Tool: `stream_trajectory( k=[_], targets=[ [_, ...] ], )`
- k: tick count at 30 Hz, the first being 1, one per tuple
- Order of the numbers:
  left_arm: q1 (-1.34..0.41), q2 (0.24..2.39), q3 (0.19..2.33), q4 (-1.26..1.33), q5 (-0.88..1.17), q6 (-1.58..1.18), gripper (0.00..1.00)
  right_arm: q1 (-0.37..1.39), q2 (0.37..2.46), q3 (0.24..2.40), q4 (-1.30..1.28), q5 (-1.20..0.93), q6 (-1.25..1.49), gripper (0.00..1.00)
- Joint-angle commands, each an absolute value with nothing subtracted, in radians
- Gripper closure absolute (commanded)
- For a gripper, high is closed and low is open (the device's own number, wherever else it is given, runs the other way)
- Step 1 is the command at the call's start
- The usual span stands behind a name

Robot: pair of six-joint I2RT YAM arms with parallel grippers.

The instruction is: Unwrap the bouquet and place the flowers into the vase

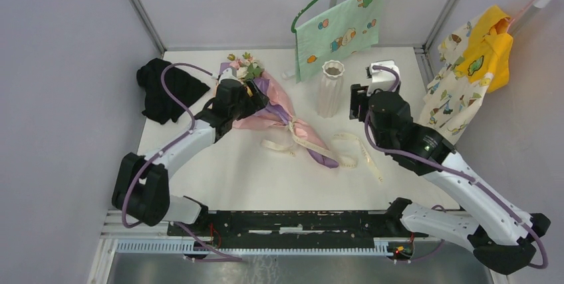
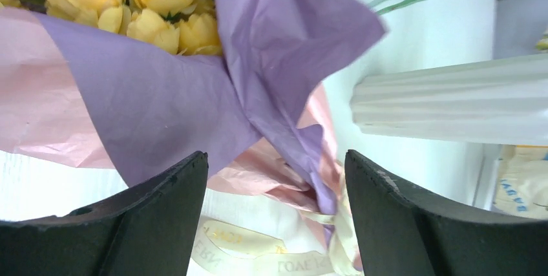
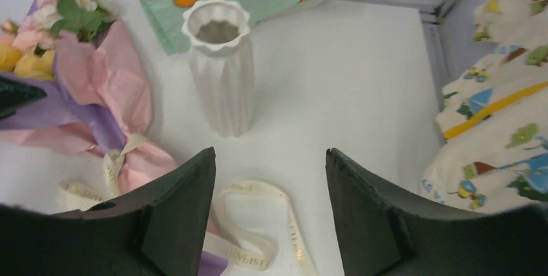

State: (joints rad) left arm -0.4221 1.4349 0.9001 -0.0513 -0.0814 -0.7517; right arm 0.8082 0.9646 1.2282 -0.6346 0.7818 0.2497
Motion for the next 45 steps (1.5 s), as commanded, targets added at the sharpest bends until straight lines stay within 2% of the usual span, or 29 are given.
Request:
stream_trajectory(
  k=[1,3,5,8,11,13,19,22,26,28,36,43,45],
  targets=[
    [-0.432,1.326,0.870,-0.068,-0.105,-0.720,0.17,0.805,0.982,1.127,-0.447,0.558,0.234,0.36],
    [-0.446,1.300,0.826,-0.050,-0.094,-0.732,0.18,0.805,1.037,1.080,-0.394,0.469,0.246,0.43],
    [-0.456,1.284,0.786,-0.014,-0.064,-0.740,0.21,0.806,1.096,1.049,-0.349,0.406,0.264,0.55],
    [-0.462,1.288,0.731,0.072,0.027,-0.767,0.25,0.805,1.165,1.004,-0.263,0.323,0.279,0.61],
    [-0.479,1.281,0.677,0.171,0.122,-0.785,0.27,0.805,1.207,0.975,-0.201,0.285,0.272,0.59],
    [-0.482,1.265,0.662,0.195,0.143,-0.786,0.26,0.806,1.230,0.964,-0.174,0.254,0.271,0.53],
    [-0.483,1.139,0.692,0.101,0.026,-0.761,0.14,0.805,1.313,0.926,-0.133,0.161,0.295,0.48],
    [-0.483,1.076,0.711,0.055,-0.009,-0.767,0.13,0.806,1.370,0.888,-0.084,0.126,0.304,0.50],
    [-0.485,1.007,0.719,-0.041,-0.145,-0.768,0.11,0.805,1.462,0.869,-0.029,0.073,0.300,0.60],
    [-0.484,0.996,0.715,-0.067,-0.176,-0.754,0.11,0.805,1.492,0.855,-0.008,0.057,0.301,0.61],
    [-0.487,0.998,0.627,-0.036,-0.144,-0.759,0.12,0.847,1.553,0.798,0.097,-0.084,0.351,0.63],
    [-0.487,1.023,0.630,-0.044,-0.151,-0.748,0.13,0.976,1.564,0.807,0.092,-0.083,0.383,0.63],
    [-0.487,1.028,0.627,-0.033,-0.136,-0.747,0.13,0.988,1.547,0.831,0.040,-0.041,0.366,0.60]
  ],
)
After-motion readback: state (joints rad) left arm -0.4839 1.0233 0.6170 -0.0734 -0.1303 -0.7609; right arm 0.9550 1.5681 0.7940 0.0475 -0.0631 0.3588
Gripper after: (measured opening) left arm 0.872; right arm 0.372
